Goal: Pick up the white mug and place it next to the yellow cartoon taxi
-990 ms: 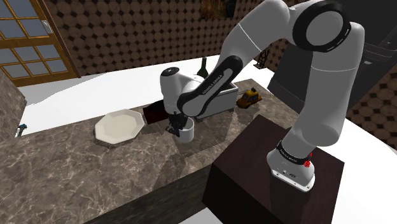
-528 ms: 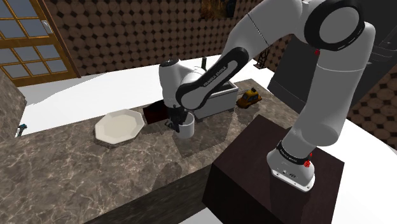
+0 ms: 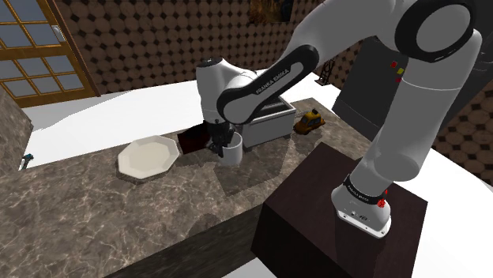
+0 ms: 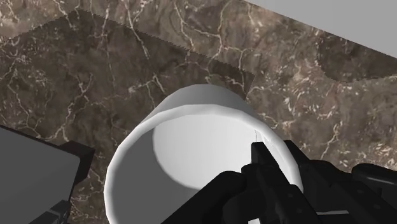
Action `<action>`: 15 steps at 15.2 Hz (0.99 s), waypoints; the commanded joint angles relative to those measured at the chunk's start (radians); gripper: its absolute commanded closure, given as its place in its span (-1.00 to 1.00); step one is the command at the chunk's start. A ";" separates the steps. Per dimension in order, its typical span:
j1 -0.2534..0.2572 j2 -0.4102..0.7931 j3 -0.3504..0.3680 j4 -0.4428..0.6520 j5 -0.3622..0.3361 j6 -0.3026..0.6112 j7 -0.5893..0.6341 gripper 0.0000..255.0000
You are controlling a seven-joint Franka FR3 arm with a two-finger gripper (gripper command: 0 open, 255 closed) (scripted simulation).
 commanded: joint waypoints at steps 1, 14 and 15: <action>-0.002 -0.017 0.003 0.009 0.010 -0.025 -0.005 1.00; -0.049 -0.173 -0.014 -0.031 0.083 -0.126 -0.113 1.00; -0.061 -0.197 -0.024 -0.059 0.093 -0.121 -0.140 1.00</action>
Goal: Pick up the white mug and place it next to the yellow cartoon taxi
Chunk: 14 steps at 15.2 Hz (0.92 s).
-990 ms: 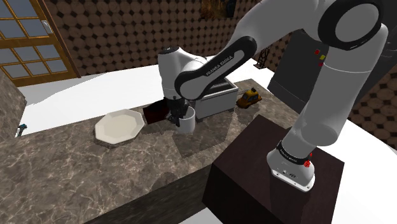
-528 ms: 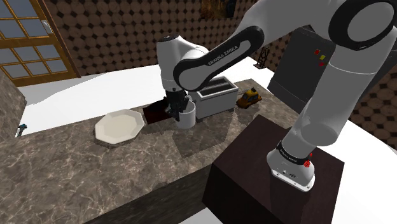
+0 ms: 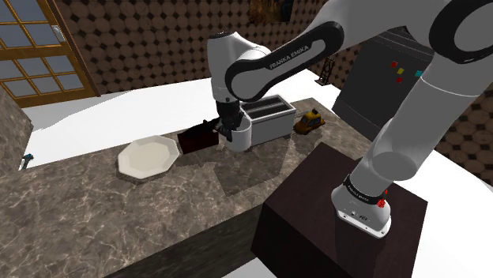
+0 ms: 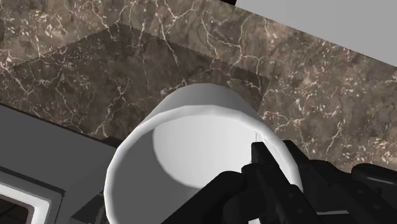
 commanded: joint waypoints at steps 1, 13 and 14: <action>-0.024 -0.047 -0.021 -0.055 0.016 0.011 -0.056 1.00; -0.150 -0.263 -0.195 -0.291 0.032 0.037 -0.373 1.00; -0.161 -0.274 -0.211 -0.304 0.027 0.038 -0.398 1.00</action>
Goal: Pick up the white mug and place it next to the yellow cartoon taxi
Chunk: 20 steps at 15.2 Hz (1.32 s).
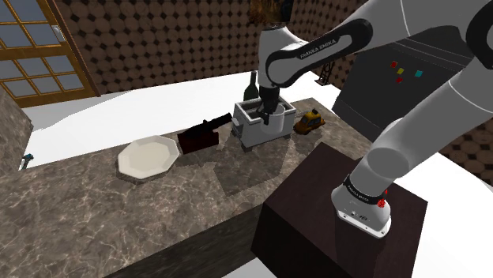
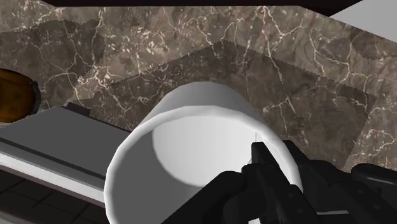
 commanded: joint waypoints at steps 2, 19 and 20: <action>-0.036 -0.042 -0.053 -0.036 -0.015 -0.005 -0.081 1.00; -0.258 -0.023 -0.348 -0.024 -0.158 0.021 -0.501 1.00; -0.270 -0.012 -0.364 -0.012 -0.163 0.023 -0.526 1.00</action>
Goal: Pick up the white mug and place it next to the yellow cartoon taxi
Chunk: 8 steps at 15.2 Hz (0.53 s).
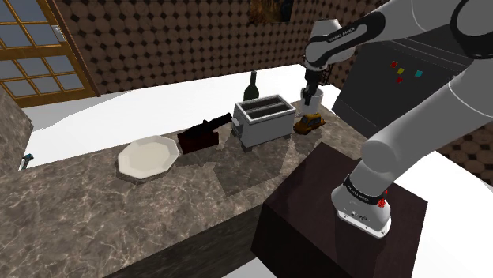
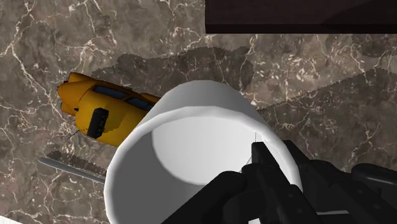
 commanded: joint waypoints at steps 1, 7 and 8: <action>-0.025 0.020 -0.034 0.019 -0.012 0.005 -0.052 1.00; -0.088 0.114 -0.127 0.119 -0.021 0.012 -0.204 1.00; -0.097 0.132 -0.141 0.140 -0.019 0.013 -0.230 1.00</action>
